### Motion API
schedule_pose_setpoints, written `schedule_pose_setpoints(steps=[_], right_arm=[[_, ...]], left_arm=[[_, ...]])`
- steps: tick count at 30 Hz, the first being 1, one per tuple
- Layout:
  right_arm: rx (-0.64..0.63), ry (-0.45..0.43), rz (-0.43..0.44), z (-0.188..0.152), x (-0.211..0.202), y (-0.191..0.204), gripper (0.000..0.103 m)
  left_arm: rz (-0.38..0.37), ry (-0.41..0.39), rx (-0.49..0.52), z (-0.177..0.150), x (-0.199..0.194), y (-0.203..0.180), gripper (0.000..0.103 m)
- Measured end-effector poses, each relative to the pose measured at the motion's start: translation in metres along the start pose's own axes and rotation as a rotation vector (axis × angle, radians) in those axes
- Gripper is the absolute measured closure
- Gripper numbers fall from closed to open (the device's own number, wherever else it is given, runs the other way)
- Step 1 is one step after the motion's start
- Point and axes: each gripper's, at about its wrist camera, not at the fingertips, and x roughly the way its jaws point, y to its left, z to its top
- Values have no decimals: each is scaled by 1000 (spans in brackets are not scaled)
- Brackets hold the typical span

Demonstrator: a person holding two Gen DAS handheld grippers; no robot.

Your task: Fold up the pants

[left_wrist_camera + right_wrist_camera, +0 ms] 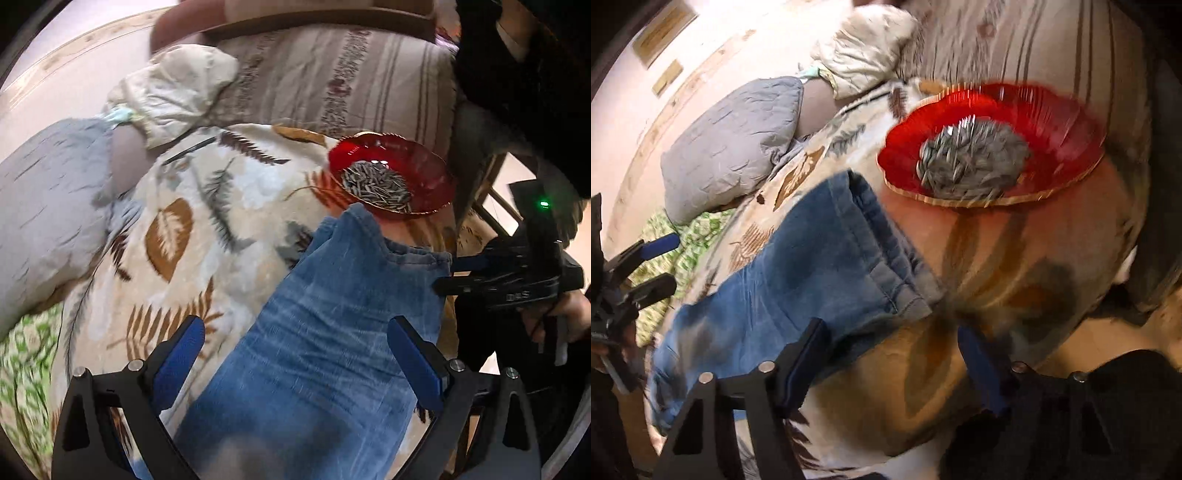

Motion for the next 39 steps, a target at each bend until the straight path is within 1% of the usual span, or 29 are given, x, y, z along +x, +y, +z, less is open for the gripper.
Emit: schedule_pose_setpoints(steps=[2, 4, 5, 6, 7, 8, 9, 13, 14, 16, 17, 20, 21, 22, 23, 24, 26, 27, 28, 30, 33, 36, 39], right_arm=[[31, 8, 30, 1, 11, -5, 33], [35, -19, 39, 3, 17, -5, 36], [24, -35, 37, 6, 18, -3, 46], [7, -47, 36, 8, 19, -1, 67], [-6, -45, 46, 10, 21, -1, 75], [-8, -31, 67, 11, 23, -1, 85], [-5, -23, 90, 10, 23, -2, 86], [-24, -36, 90, 4, 18, -5, 86], [-27, -36, 91, 2, 17, -6, 87], [-36, -42, 87, -2, 16, -7, 87], [-47, -44, 81, -2, 15, -6, 87], [-77, -47, 66, -6, 14, -3, 87], [-86, -48, 62, -7, 14, -3, 87], [-91, -48, 60, -8, 13, -3, 87], [-90, -48, 61, -8, 13, -3, 87], [-90, -48, 61, -7, 15, -2, 87], [-91, -46, 56, -7, 16, -1, 87], [-94, -49, 54, -7, 15, 0, 87], [-96, -52, 53, -8, 14, 1, 87], [-89, -63, 67, -6, 11, 3, 89], [-105, -119, 90, -1, -7, 12, 90], [-143, -179, 86, 9, -26, 25, 90], [-159, -215, 50, 29, -36, 31, 90]], left_arm=[[-4, 16, 27, 8, 10, 0, 4], [-12, 40, 52, 17, 22, -2, 4], [-19, 48, 61, 22, 28, -3, 4], [-31, 57, 68, 29, 36, -5, 4], [-45, 64, 73, 35, 42, -6, 4], [-67, 73, 83, 42, 51, -8, 4], [-83, 81, 95, 48, 59, -11, 4], [-165, 126, 149, 72, 99, -23, 4], [-196, 142, 149, 79, 112, -25, 4], [-233, 174, 136, 87, 132, -27, 4], [-244, 190, 129, 90, 142, -27, 4], [-246, 257, 94, 93, 170, -20, 4], [-276, 279, 67, 92, 177, -17, 13], [-309, 291, 52, 91, 181, -16, 31], [-344, 314, 43, 88, 185, -16, 66], [-339, 310, 35, 87, 185, -16, 69], [-364, 301, 21, 86, 180, -13, 83], [-372, 297, 7, 86, 178, -10, 87], [-382, 284, -9, 85, 172, -7, 87], [-384, 228, -11, 86, 154, -7, 89], [-389, 147, -14, 90, 122, -1, 89], [-377, 92, -22, 107, 106, 6, 89], [-368, 71, -23, 130, 110, 10, 89]])
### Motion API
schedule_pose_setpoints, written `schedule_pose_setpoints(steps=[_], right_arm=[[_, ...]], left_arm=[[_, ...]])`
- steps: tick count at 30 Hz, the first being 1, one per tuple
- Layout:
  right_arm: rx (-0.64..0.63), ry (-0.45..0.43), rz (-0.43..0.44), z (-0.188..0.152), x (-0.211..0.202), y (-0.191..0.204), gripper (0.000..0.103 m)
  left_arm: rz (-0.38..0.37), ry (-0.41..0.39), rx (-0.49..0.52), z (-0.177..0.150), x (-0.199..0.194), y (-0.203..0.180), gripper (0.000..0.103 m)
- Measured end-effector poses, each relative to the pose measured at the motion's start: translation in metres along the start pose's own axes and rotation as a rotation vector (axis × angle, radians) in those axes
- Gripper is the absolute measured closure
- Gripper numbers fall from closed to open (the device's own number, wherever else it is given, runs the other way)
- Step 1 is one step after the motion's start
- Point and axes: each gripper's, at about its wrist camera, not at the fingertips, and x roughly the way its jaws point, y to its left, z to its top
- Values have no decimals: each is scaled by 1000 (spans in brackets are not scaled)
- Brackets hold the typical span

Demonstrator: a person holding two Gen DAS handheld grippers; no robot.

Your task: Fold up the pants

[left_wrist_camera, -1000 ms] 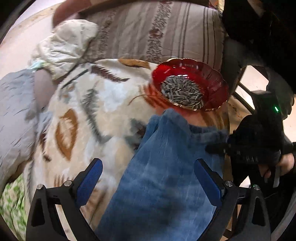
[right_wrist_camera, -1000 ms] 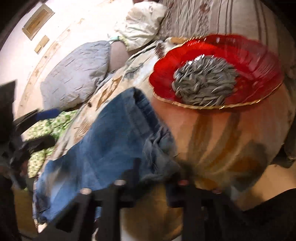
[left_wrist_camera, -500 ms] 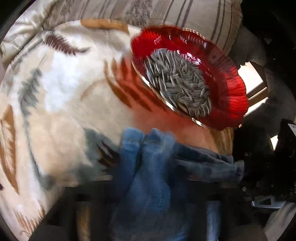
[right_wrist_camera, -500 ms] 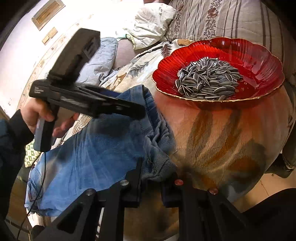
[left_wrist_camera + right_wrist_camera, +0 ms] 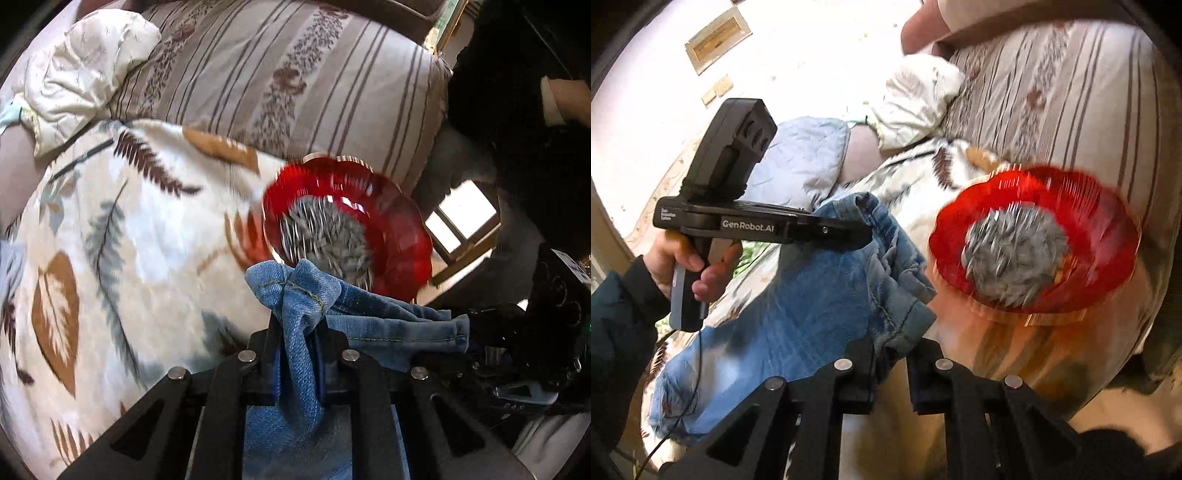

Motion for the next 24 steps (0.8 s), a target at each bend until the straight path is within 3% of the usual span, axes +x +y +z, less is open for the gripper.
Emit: schedule_pose_setpoints(steps=[3, 6, 10, 14, 19, 24], right_arm=[[-8, -5, -80, 18, 9, -6, 90], [35, 29, -96, 25, 19, -23, 90], [-27, 3, -95, 20, 14, -12, 90], [-119, -82, -70, 19, 0, 19, 90], [-284, -155, -1, 4, -20, 82, 90], [-440, -87, 104, -33, -5, 145, 90]], left_arm=[[8, 37, -22, 19, 25, 6, 89], [22, 67, -31, 23, 35, 6, 89], [11, 30, -45, 12, 8, 6, 87], [33, -13, -41, -6, -40, 0, 84], [78, -37, -57, -54, -92, 5, 82], [169, 18, -134, -133, -111, 22, 82]])
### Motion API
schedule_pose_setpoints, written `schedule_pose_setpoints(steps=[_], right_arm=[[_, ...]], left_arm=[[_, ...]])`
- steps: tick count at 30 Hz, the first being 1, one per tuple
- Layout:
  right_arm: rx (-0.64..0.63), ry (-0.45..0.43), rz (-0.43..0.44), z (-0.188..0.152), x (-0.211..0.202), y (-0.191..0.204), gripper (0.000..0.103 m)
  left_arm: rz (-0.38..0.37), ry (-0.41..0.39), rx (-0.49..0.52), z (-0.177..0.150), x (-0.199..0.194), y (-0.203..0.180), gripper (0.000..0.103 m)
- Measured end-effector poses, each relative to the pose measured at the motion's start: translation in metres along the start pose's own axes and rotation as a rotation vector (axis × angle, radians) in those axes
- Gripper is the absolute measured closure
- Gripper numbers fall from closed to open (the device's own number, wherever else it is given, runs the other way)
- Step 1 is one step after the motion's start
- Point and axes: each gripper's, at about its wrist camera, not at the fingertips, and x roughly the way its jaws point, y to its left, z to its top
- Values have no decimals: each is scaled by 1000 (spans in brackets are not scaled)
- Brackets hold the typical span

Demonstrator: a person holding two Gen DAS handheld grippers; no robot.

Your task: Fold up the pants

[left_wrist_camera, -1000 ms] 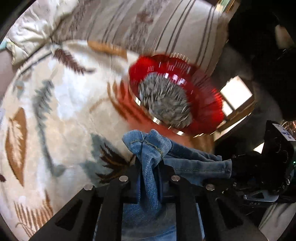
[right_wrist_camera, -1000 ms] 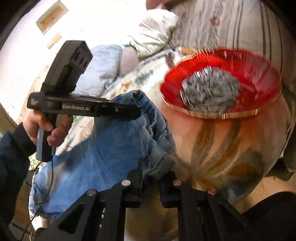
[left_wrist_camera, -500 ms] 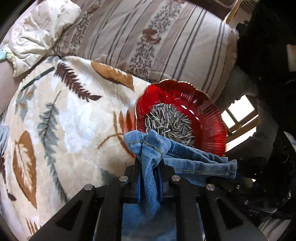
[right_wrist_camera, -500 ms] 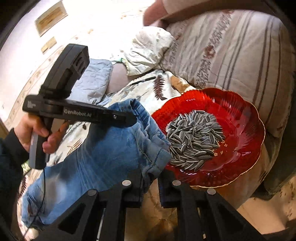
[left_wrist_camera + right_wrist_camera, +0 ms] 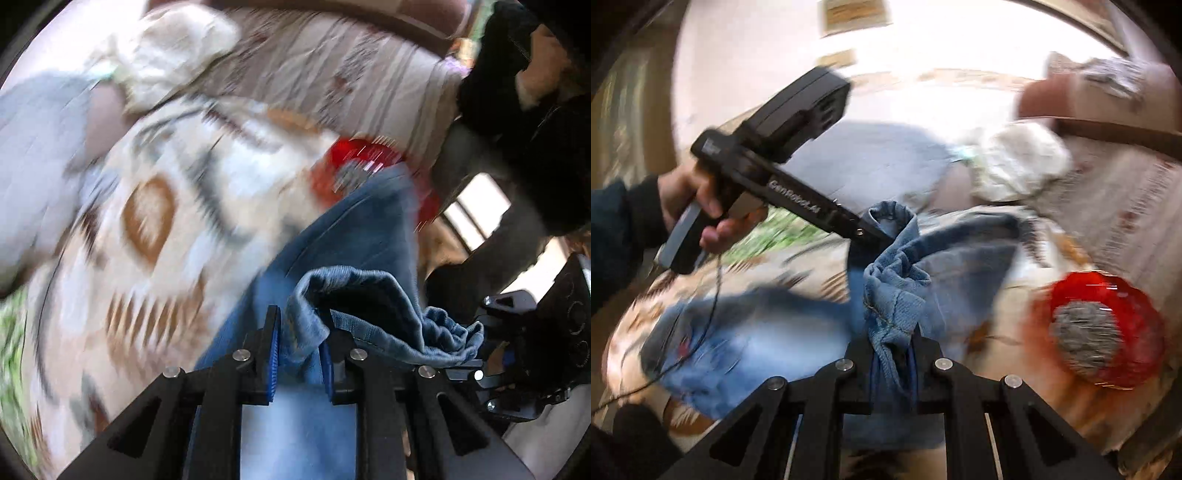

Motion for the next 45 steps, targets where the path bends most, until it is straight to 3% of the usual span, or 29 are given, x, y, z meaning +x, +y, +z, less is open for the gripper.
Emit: schedule_pose_setpoints(steps=[5, 7, 9, 10, 11, 12, 13, 14, 16, 19, 25, 28, 31, 35, 37, 41, 42, 43, 44, 45], right_arm=[[-128, 148, 78, -23, 52, 49, 90], [-209, 293, 94, -36, 80, 65, 89], [-271, 376, 86, -45, 91, 75, 85], [-296, 354, 73, -46, 86, 78, 81], [-310, 345, 70, -45, 81, 79, 58], [-314, 337, 76, -44, 73, 79, 24], [-299, 305, 87, -42, 61, 75, 15], [-285, 274, 93, -40, 50, 71, 13], [-268, 223, 122, -34, 26, 61, 13], [-246, 185, 134, -28, 5, 43, 13], [-295, 196, 144, -20, 2, 7, 13], [-353, 202, 171, -23, 7, 3, 14], [-417, 234, 175, -29, 23, 10, 22], [-477, 293, 173, -38, 46, 18, 45], [-500, 316, 162, -42, 57, 21, 48], [-580, 336, 124, -53, 73, 32, 61], [-585, 336, 121, -55, 75, 33, 68], [-587, 336, 128, -56, 76, 34, 71], [-587, 338, 137, -56, 76, 35, 80], [-587, 342, 151, -56, 74, 36, 90]], left_arm=[[102, 100, -136, -63, 25, 41, 84], [136, 139, -206, -84, 31, 59, 84], [146, 136, -261, -95, 24, 67, 79], [151, 115, -275, -98, 17, 67, 73], [164, 93, -285, -102, 8, 65, 52], [191, 68, -291, -104, -3, 61, 30], [213, 38, -290, -106, -14, 55, 25], [222, 5, -288, -109, -26, 48, 24], [232, -22, -292, -110, -41, 35, 24], [310, 4, -343, -113, -52, 19, 24], [445, 23, -366, -133, -103, -16, 24], [471, 2, -418, -133, -111, -15, 15], [445, -21, -473, -124, -84, -3, 14], [318, -90, -525, -101, -29, 10, 14], [284, -101, -542, -88, 1, 17, 14], [307, -48, -492, -71, 43, 19, 14], [320, -29, -473, -70, 49, 19, 23], [317, -13, -475, -73, 49, 21, 43], [309, 7, -497, -77, 47, 24, 95], [284, 21, -541, -83, 41, 30, 94]])
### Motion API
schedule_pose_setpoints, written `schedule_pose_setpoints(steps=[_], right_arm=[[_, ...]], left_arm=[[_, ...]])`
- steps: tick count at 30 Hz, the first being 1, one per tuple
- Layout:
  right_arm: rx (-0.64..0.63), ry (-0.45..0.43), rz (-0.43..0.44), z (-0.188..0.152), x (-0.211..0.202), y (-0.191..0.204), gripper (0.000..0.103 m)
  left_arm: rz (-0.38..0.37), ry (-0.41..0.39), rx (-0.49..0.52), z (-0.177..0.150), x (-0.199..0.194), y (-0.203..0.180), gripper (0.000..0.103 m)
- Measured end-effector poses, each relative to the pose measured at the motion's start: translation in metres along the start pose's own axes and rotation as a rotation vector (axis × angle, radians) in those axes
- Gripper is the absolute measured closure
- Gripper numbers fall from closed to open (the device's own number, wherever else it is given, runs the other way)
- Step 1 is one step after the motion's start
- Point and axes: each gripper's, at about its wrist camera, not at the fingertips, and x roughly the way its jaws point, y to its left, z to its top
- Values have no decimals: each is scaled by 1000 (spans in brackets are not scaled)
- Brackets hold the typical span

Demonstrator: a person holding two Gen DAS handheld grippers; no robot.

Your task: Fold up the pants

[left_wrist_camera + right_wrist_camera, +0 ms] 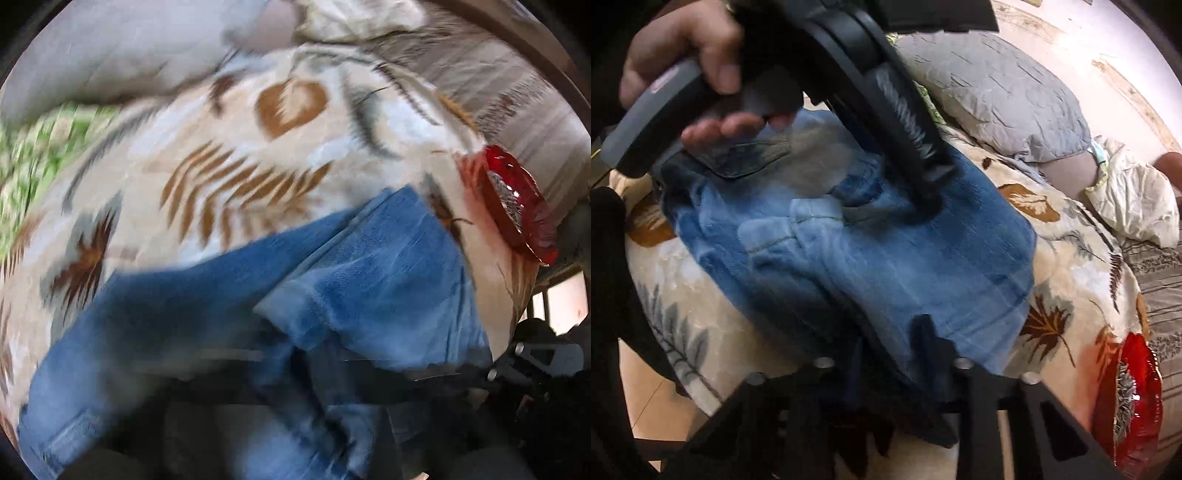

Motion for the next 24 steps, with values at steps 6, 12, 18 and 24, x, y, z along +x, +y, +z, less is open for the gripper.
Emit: schedule_pose_setpoints(steps=[6, 12, 18, 24], right_arm=[[-50, -15, 60, -9, -15, 6, 93], [-87, 5, 23, -8, -13, 13, 92], [27, -49, 58, -12, -46, -4, 24], [154, -141, 25, -1, -61, -41, 16]], left_arm=[[-14, 52, -34, -17, -4, 23, 93], [25, 39, -58, -14, 7, 19, 70], [39, -61, -17, -53, -58, 8, 10], [58, -52, -32, -59, -58, -10, 10]])
